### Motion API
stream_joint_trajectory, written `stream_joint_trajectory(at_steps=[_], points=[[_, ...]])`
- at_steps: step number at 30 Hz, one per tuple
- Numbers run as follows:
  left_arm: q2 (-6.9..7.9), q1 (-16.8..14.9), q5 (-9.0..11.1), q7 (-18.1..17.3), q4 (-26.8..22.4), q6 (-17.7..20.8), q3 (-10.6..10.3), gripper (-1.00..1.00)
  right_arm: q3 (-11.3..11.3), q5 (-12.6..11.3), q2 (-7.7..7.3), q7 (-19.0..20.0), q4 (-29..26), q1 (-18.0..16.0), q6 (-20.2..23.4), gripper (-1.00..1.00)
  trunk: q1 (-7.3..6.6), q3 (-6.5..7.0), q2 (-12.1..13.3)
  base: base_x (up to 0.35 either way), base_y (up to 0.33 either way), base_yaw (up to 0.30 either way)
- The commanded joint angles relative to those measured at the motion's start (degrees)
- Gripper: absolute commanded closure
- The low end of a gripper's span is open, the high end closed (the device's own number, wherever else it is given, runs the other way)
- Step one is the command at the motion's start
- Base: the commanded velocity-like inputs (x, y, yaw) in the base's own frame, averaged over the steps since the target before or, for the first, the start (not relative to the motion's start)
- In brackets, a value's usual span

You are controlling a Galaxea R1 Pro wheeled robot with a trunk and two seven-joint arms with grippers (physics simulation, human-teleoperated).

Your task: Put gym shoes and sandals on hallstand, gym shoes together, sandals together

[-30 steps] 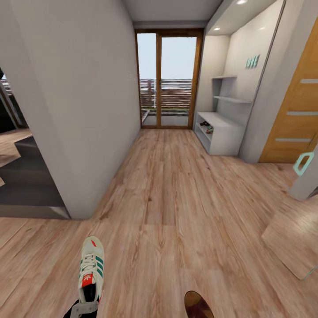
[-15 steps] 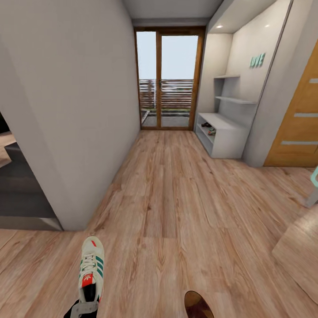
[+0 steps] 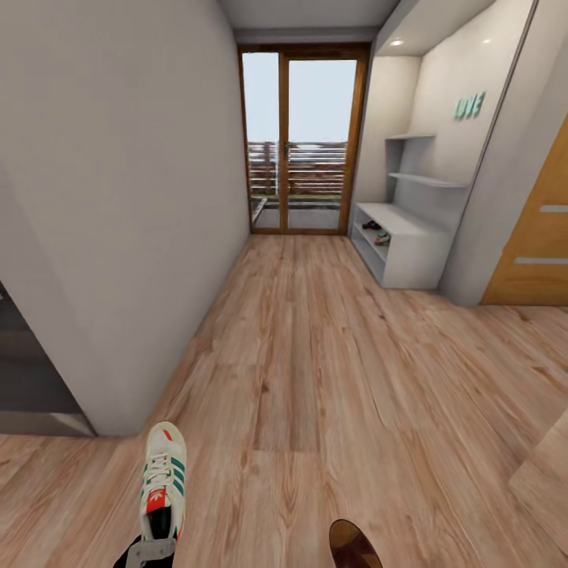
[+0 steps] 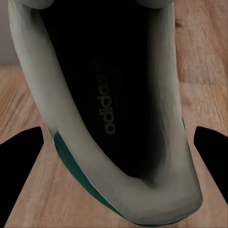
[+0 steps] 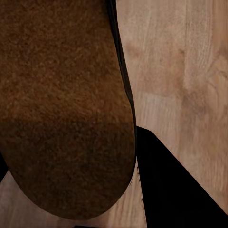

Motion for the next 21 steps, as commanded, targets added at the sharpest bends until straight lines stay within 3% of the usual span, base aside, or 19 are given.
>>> stream_joint_trajectory(at_steps=[1, 15, 20, 21], points=[[-0.03, 0.0, -0.1, -0.2, 0.0, -0.2, 0.2, 1.0, 0.5, -0.7, 0.0, 0.0, 0.0, 0.0, -0.2, 1.0, 0.03, -0.05, 0.0, 0.34, 0.0, 0.0], [-0.04, 0.0, -0.2, -0.2, 0.0, -0.2, 0.2, 1.0, 0.4, -0.8, -0.01, 0.0, -0.3, 0.0, -0.1, 1.0, 0.03, -0.05, 0.0, 0.34, 0.0, 0.0], [-0.1, 0.0, -0.2, -0.2, 0.0, -0.2, 0.2, 1.0, 0.4, -0.7, -0.18, 0.0, -5.4, 0.0, -0.3, 1.0, 0.03, -0.05, 0.0, 0.34, 0.0, 0.0], [-0.11, 0.0, -0.2, -0.2, 0.0, -0.2, 0.2, 1.0, 0.3, -0.6, -0.49, -0.1, -10.4, 0.0, -0.3, 1.0, 0.03, -0.05, 0.0, 0.34, 0.0, 0.0]])
